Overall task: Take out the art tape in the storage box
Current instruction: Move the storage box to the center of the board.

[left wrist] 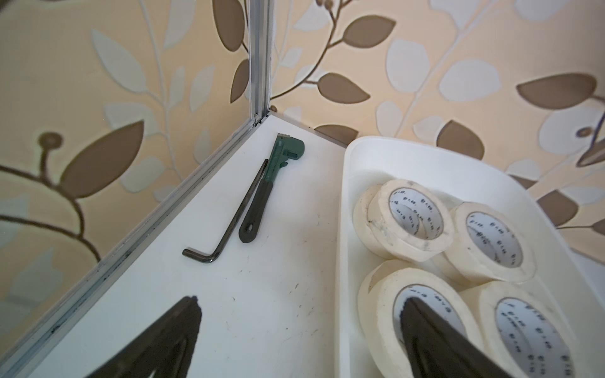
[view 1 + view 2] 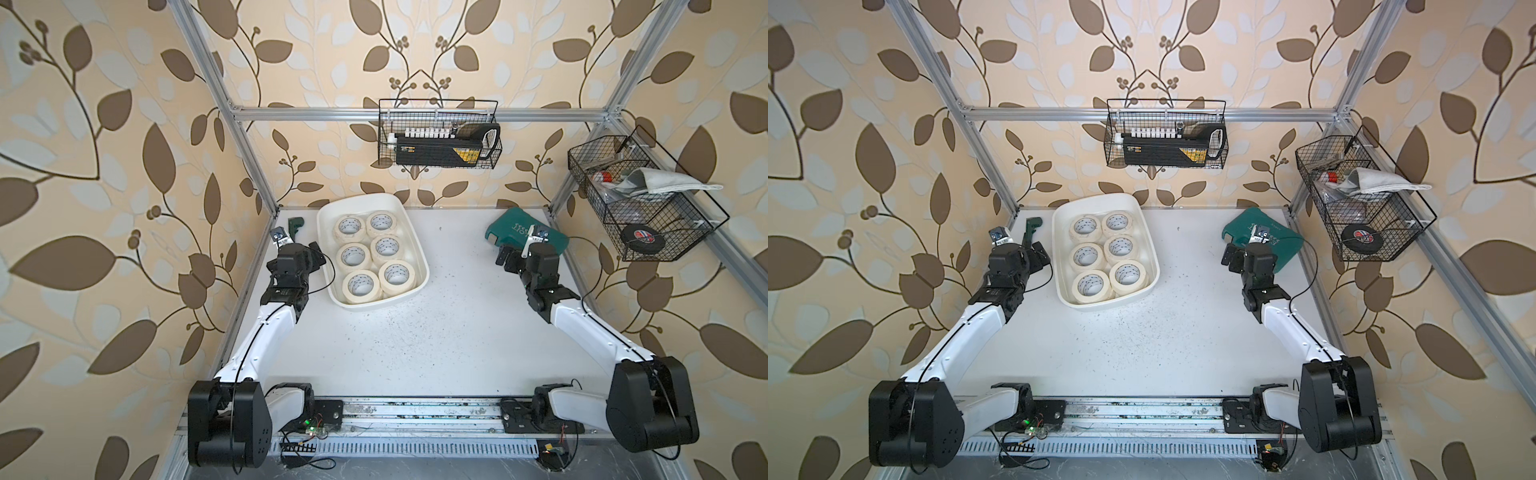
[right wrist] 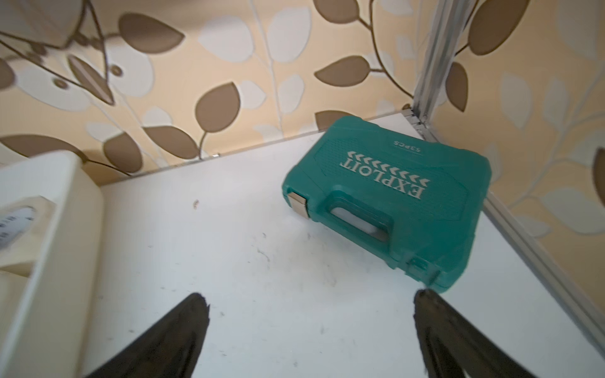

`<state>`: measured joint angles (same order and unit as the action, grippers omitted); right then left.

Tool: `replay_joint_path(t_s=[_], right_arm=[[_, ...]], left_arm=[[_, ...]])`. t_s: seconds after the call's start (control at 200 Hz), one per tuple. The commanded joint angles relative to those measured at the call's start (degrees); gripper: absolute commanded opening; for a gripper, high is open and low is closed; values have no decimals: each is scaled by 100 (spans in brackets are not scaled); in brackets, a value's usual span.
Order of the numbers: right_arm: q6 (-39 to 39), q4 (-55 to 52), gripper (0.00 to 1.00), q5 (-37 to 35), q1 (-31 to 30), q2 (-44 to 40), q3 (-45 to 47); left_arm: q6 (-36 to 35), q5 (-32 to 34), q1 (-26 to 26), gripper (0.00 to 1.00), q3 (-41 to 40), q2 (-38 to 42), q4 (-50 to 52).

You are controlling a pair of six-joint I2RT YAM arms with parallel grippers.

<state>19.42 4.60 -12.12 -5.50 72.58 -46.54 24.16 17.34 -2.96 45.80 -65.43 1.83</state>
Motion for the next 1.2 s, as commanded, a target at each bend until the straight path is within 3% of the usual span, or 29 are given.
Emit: replay_joint_path(t_s=[0.0,0.215,0.415,0.495,0.815,1.005,1.14,1.195], right_arm=[[995,-1588,99,1622,-167,296,-806],[818,-2239,97,2412,-1370,1761,-2294],[533,-2740,93,2536,-2017,3048,-3560],[428,-2951,87,2528,-2113,3527,-4031],[246,-3497,83,1635,-2229,4806,-5410],[234,-3691,76,1330,-2259,5515,-6232],[233,-3785,64,1288,-2259,5871,-6737],[205,-3800,55,1313,-2262,5993,-6876]], left_arm=[[964,-697,72,99,672,55,1461],[886,-1806,129,99,1870,-525,3050],[518,-1799,174,99,2305,-937,3725],[466,-1921,242,99,2303,-1102,3762],[386,-2395,260,99,2483,-1905,3739],[386,-2538,259,99,2495,-2050,3703],[374,-2569,261,99,2482,-1992,3732],[385,-2524,261,98,2459,-1950,3737]])
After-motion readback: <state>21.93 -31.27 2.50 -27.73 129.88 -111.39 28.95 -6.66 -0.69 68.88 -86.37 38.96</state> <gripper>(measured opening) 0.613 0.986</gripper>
